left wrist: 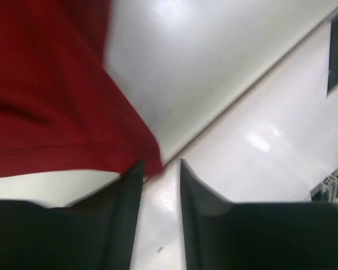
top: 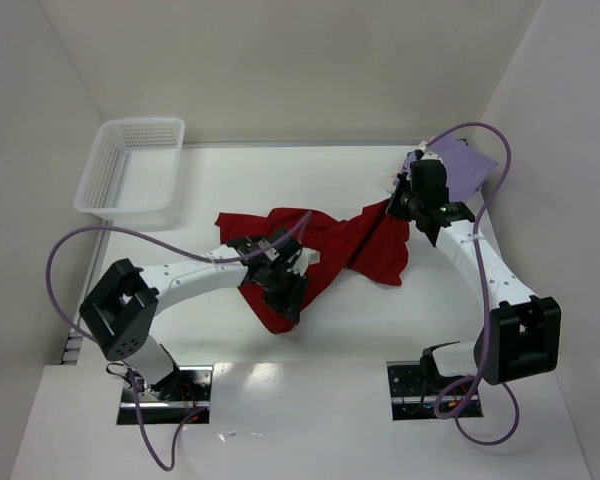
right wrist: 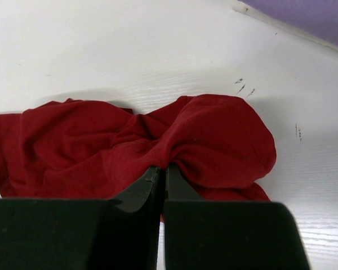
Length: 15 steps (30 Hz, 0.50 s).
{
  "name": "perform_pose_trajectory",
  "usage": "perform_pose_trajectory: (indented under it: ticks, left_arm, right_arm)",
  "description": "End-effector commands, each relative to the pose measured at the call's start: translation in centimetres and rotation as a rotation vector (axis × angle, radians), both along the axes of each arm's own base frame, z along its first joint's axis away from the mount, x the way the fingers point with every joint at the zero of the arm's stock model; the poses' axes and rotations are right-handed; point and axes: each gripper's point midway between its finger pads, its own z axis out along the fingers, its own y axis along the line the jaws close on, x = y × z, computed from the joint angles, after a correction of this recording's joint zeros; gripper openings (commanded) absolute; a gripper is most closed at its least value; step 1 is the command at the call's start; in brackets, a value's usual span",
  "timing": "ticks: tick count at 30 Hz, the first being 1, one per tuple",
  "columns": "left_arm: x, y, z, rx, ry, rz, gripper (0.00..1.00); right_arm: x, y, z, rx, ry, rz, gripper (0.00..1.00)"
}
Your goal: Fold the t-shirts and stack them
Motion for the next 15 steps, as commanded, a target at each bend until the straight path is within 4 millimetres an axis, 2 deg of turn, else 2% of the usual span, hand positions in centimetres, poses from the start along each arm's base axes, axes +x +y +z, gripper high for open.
perform_pose_trajectory:
  ticks: [1,3,4,5,8,13,15]
  left_arm:
    - [-2.2,-1.2,-0.4,0.017,0.039,-0.104,0.44]
    - [-2.1,-1.2,-0.5,0.025,0.037,-0.091,0.57]
    - [-1.7,-1.3,0.1,0.016,0.011,-0.086,0.63]
    - [-1.4,-1.5,0.7,0.007,-0.004,-0.073,0.74]
    - [-0.9,-1.1,2.3,0.001,-0.057,-0.049,0.83]
    - [0.0,-0.9,2.6,0.020,-0.091,-0.002,0.86]
    - [0.4,-0.4,1.8,0.060,-0.103,0.024,0.86]
  right_arm:
    - [0.9,-0.7,2.2,-0.008,-0.090,-0.026,0.00]
    - [0.9,-0.7,2.2,-0.008,-0.090,-0.026,0.00]
    - [0.7,-0.7,1.8,-0.010,-0.081,-0.026,0.00]
    - [0.7,-0.7,2.2,-0.008,-0.090,-0.026,0.00]
    - [0.7,-0.7,2.2,-0.008,-0.090,-0.026,0.00]
    - [0.7,-0.7,2.2,-0.008,-0.090,-0.026,0.00]
    - [0.7,-0.7,2.2,-0.008,-0.090,-0.026,0.00]
